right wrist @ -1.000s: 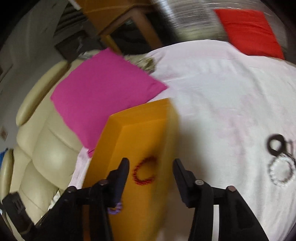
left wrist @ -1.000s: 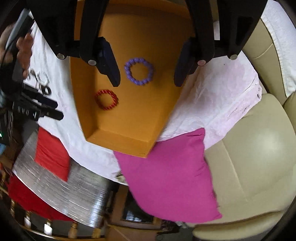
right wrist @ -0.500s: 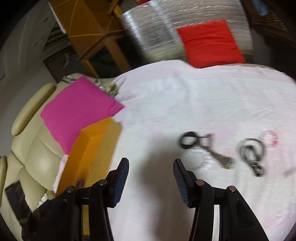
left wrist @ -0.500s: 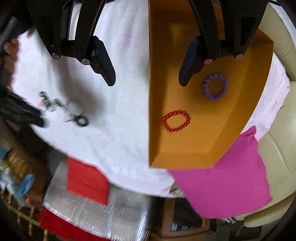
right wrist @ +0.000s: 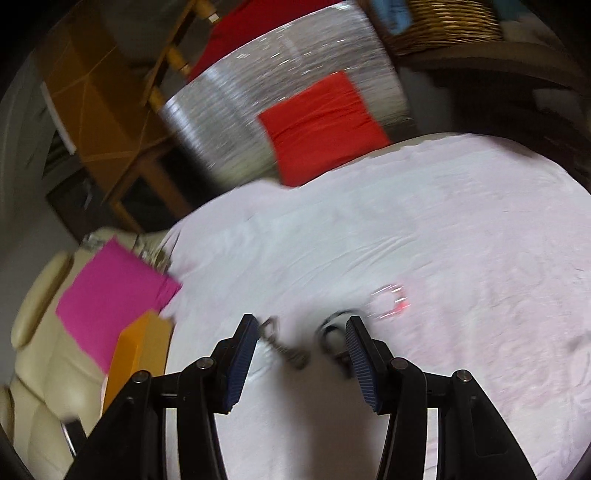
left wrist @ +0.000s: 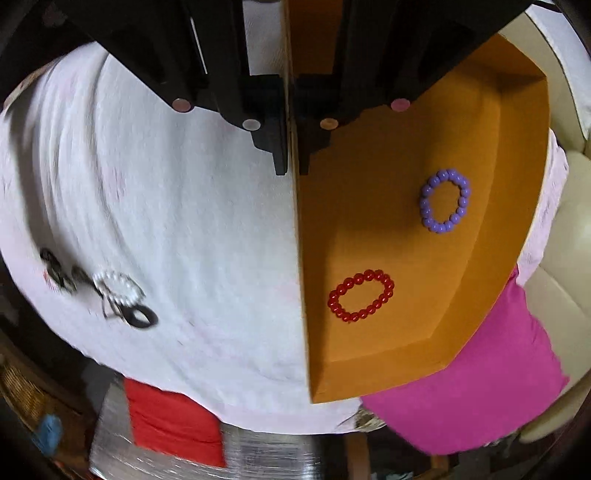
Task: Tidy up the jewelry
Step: 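Move the left tool to the metal-band watch while the right tool moves to the silver bangle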
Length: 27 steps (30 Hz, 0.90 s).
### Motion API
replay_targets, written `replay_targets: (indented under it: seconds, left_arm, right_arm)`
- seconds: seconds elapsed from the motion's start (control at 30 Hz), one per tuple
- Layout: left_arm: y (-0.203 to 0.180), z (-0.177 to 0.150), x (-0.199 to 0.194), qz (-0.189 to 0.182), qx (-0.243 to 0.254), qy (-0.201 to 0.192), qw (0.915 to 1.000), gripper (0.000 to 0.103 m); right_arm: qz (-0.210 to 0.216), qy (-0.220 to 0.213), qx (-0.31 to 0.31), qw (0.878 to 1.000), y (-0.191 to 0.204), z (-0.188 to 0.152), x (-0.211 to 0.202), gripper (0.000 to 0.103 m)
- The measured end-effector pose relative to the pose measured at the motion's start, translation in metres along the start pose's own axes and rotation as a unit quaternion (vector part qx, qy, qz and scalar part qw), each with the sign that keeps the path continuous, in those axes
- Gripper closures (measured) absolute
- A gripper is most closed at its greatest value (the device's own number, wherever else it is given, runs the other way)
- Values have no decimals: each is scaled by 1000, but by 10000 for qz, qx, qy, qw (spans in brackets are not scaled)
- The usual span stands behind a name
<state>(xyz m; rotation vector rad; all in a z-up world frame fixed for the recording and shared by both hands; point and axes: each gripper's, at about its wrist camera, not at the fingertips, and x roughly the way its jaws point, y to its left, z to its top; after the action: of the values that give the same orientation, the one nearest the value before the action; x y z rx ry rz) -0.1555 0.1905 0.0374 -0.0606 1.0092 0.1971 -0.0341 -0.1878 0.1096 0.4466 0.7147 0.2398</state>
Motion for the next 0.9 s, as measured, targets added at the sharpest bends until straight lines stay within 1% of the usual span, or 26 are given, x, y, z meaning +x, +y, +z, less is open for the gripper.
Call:
replay_targets:
  seconds: [0.13,0.23,0.33,0.4,0.5,0.57,0.6,0.67,0.7,0.73,0.77,0.8,0.83,0.9]
  left_arm:
    - [-19,-21,-16,26,685,-40,9976,99]
    - [-33,-41,-28,29,1277,-111,9917,97]
    - [-40,-63,-40,-15,1747,-121,9845,96]
    - [-37,-69,-47,-52,1789,-127,9838,96]
    - [-28,-64,-54,-194,1468,-223,9887,96]
    - [-34,-56,-60,-127,1437,-455,9885,96]
    - [-39,-47,-70,-26,1453,-612,9875,96]
    - [-48,-34,-88,-191,1474,-930,9845,90]
    - [-55,-26,-100,-295,1515,-1132,9815,79]
    - [-61,-19,-107,-339,1538,-1275,9793,59]
    - [-72,-9,-116,-413,1531,-1471,9763,49]
    - [-78,-2,-120,-490,1509,-1581,9746,43]
    - [-89,8,-120,-661,1475,-1640,9731,43]
    - [-105,26,-109,-936,1308,-1517,9753,43]
  right_arm:
    - [-171,-116,345,9992,-28,14,-7,49]
    - [-286,-197,499,9981,-45,22,-11,49]
    - [-398,-123,541,9977,-56,25,-8,49]
    - [-367,5,548,9978,-61,25,-4,49]
    - [-344,332,408,9980,-62,24,8,49]
    - [-222,617,429,9969,-64,22,19,49]
    - [-108,773,520,9956,-66,21,25,49]
    - [18,970,665,9931,-71,20,34,49]
    - [25,1037,737,9919,-73,20,37,49]
    - [19,1084,792,9910,-76,19,39,49]
    - [17,1137,858,9898,-79,19,42,49]
    - [26,1175,925,9888,-83,20,44,49]
    - [31,1190,965,9882,-85,20,46,49]
    - [23,1255,998,9871,-89,20,49,49]
